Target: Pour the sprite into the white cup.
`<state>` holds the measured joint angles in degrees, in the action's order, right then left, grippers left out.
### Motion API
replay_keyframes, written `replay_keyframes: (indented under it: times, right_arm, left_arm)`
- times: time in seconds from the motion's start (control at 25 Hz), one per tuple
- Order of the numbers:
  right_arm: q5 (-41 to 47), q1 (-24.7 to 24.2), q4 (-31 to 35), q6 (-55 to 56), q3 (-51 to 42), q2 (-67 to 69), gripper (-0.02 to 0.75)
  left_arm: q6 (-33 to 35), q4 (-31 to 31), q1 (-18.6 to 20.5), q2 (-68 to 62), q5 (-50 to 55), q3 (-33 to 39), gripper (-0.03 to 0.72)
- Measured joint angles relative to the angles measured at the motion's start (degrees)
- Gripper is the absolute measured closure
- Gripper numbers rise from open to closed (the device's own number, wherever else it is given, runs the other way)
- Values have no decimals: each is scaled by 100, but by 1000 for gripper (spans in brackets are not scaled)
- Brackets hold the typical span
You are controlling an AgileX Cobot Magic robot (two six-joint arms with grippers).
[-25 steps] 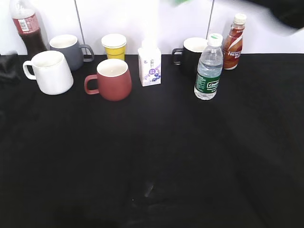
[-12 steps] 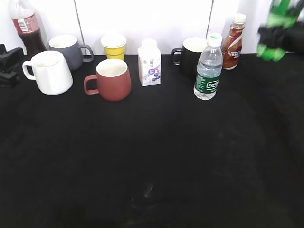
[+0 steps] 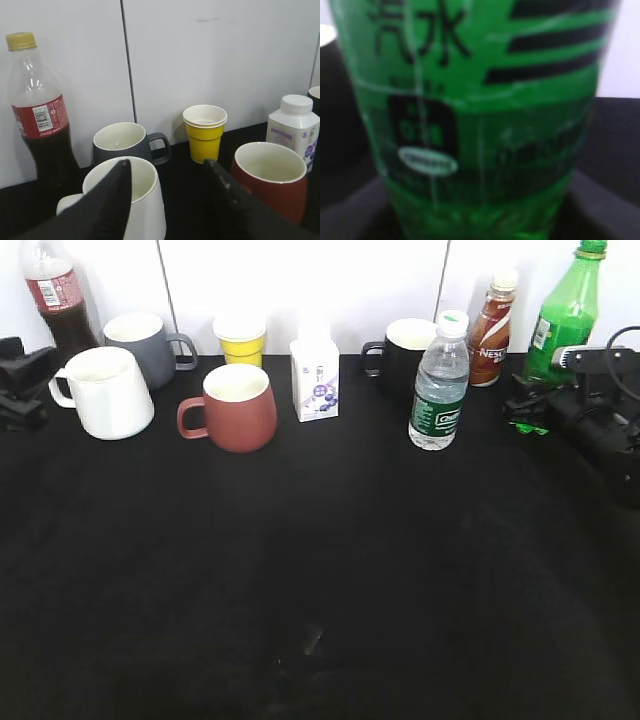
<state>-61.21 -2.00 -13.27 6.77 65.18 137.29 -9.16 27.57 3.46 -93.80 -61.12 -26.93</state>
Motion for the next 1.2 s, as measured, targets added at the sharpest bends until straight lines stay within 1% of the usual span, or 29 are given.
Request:
replay_keyframes:
  times: [0.08,0.12,0.16,0.2,0.24,0.28,0.32,0.36,0.4,0.44,0.48,0.56,0.6,0.64,0.68,0.72,0.76,0.84,0.88,0.96,1.04,1.12,1.2]
  right_arm:
    - [37,0,-27,-6,-77,-47,168]
    - [56,0,-27,-6,-253,-198,148]
    - [142,0,14,-6,-512,-411,141]
    - [307,0,155,0,-764,-657,138]
    - [612,0,219,0,-1054,-925,139]
    - [1217,0,219,0,-1275,-1299,139]
    - [2090,0,219,116,-1381,-1723,141]
    - [3089,0,130,370,-1391,-2191,141]
    - [4243,24,-123,781,-1391,-2704,143]
    - [5418,115,-217,1003,-1385,-3129,144]
    - [6710,287,-182,1090,-1357,-3502,144]
    - [8781,757,113,1034,-1216,-3918,144]
    - [9524,972,424,692,-1118,-4008,144]
    - [10109,1122,800,220,-1033,-4091,144]
    - [10631,1240,1136,-174,-969,-4237,144]
    - [11057,1329,1327,-432,-914,-4463,144]
    - [11431,1396,1418,-677,-912,-4817,144]
    - [11934,1437,1613,-919,-906,-5665,144]
    - [12133,1437,1678,-955,-906,-6229,144]
    - [12420,1437,1702,-997,-906,-7463,146]
    - [12483,1437,1702,-1008,-906,-8693,146]
    - [12522,1443,1712,-1008,-1251,-9751,146]
    - [12643,1443,1712,-1014,-1992,-10703,146]
  left_arm:
    - [0,16,0,0,13,0,327]
    - [0,30,0,0,38,0,327]
    - [-24,41,0,0,154,0,327]
    - [-204,59,-11,0,420,0,327]
    - [-517,158,-17,11,772,0,327]
    - [-842,329,-21,59,1295,0,327]
    - [-1268,538,-28,185,1918,0,325]
    - [-1893,886,-28,355,2874,-61,319]
    - [-2594,1282,-129,537,3854,-179,302]
    - [-2937,1437,-379,707,4783,-302,281]
    - [-3066,1397,-818,903,5807,-450,265]
    - [-3119,903,-1763,1070,7901,-928,252]
    - [-2797,394,-2213,1077,8919,-1195,252]
    - [-1884,-445,-2502,1077,9932,-1504,252]
    - [-755,-1531,-2637,1077,10793,-1780,252]
    - [-80,-2230,-2665,1096,11592,-2050,252]
    - [201,-2590,-2665,1217,12229,-2211,252]
    - [376,-2967,-2665,1990,12902,-2284,252]
    - [438,-3102,-2665,2582,13011,-2284,252]
    - [466,-3106,-2665,4084,13042,-2284,252]
    - [472,-2943,-2665,5773,13053,-2270,252]
    - [472,-2757,-2665,7058,13075,-1902,252]
    - [476,-2705,-2671,8085,13117,-1261,252]
